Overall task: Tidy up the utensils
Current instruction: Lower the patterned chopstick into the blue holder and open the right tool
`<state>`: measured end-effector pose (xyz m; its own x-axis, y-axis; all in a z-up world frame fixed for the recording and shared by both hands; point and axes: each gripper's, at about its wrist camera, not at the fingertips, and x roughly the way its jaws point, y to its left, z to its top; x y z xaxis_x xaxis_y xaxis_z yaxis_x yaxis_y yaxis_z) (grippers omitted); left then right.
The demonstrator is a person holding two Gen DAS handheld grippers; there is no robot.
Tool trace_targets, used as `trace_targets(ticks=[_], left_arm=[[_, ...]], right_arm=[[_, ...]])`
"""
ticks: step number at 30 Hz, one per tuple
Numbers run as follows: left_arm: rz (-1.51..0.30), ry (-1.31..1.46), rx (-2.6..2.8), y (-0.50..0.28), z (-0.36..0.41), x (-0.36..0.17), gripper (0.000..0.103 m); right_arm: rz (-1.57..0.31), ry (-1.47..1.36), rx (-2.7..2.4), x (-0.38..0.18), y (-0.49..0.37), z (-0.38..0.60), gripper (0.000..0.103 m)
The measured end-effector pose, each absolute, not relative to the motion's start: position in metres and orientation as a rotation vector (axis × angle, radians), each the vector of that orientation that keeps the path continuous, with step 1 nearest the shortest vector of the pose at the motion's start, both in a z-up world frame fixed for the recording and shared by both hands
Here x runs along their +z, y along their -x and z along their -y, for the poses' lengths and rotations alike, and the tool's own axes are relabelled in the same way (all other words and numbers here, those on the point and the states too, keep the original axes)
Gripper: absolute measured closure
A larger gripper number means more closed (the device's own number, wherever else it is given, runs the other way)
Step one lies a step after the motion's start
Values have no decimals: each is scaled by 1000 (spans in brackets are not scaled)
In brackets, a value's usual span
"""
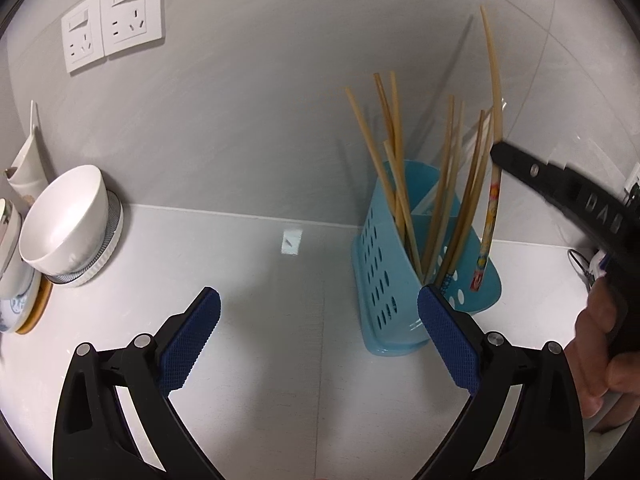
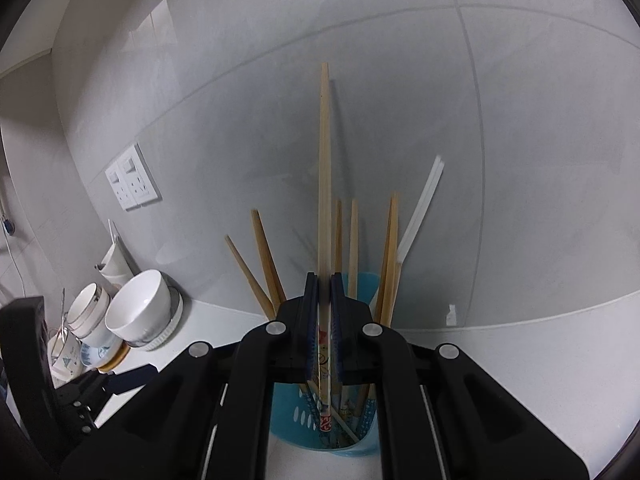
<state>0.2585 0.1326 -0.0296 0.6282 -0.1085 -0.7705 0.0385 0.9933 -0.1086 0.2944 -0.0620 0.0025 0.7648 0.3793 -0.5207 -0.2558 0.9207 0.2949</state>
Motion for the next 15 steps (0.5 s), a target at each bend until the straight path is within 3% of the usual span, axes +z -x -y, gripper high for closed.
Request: trace_targets(ticks=[9, 15], left_arm=[[-889, 90, -65, -260, -137, -33, 6], [-878, 98, -60, -257, -137, -22, 6]], right_arm=[[-683, -181, 338, -22, -295, 53, 97], [-714, -127, 304, -10, -289, 51, 89]])
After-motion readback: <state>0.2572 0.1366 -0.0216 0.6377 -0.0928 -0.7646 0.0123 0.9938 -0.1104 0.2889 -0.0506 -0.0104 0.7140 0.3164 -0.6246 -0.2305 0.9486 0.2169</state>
